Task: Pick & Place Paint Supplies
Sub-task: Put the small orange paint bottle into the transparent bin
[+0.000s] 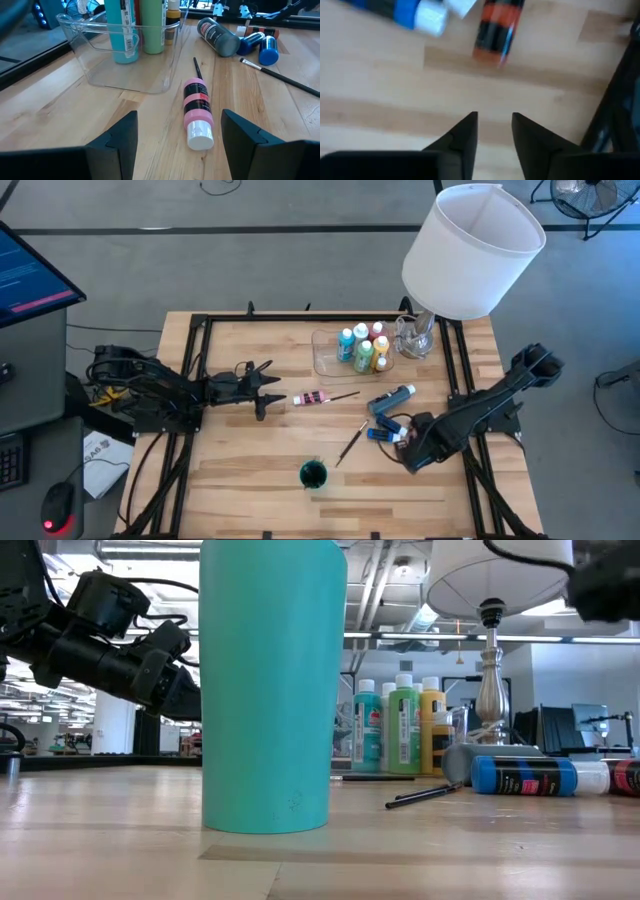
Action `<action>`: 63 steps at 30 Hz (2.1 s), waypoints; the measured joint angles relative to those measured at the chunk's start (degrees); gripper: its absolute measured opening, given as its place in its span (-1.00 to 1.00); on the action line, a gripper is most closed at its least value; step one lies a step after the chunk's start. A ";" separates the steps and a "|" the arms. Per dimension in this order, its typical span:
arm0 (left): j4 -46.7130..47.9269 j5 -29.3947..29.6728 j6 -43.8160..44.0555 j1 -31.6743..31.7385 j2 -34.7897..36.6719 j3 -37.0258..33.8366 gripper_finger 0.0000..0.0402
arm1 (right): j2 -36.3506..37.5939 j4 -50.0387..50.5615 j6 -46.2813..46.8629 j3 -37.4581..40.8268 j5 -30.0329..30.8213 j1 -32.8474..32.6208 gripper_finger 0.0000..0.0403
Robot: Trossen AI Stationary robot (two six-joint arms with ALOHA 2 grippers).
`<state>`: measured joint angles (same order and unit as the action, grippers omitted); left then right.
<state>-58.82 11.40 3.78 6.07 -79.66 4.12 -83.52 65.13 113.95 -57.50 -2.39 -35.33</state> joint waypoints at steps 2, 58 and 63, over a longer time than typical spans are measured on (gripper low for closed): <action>0.00 0.00 -0.11 0.00 0.00 0.00 -0.07 | 0.75 -1.44 1.34 2.65 2.02 0.04 -0.38; -0.46 0.07 -0.54 0.02 0.00 0.00 -0.07 | -3.07 -17.16 -3.32 16.07 3.88 8.79 -0.14; -0.53 0.07 -0.54 0.01 -0.01 0.00 -0.07 | -3.07 -17.42 -3.39 16.07 3.87 8.44 -0.22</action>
<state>-59.35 11.46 3.25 6.07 -79.66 4.12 -86.59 47.71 110.56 -41.43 1.48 -26.89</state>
